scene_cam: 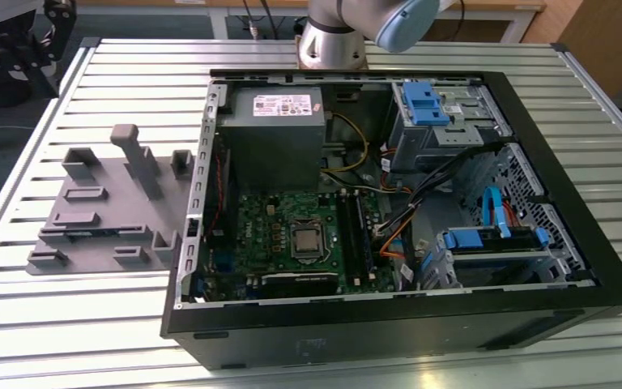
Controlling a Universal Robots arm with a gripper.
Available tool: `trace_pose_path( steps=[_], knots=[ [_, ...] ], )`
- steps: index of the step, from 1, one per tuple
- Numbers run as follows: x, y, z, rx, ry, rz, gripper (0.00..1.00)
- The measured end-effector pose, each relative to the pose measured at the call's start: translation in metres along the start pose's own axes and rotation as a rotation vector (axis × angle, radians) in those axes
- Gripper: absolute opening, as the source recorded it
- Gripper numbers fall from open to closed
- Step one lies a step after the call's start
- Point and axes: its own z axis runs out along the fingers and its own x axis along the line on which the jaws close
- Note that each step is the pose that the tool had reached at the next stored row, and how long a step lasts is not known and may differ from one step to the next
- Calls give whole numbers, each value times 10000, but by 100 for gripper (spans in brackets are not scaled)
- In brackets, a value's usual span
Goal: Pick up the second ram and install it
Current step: 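Pick up the second ram and move it above second insertion slot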
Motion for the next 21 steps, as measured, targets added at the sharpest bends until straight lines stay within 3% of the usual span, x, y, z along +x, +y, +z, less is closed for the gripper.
trace_pose_path(
  steps=[21],
  knots=[
    [9, 2, 0, -3, 18, -431, 11]
  ],
)
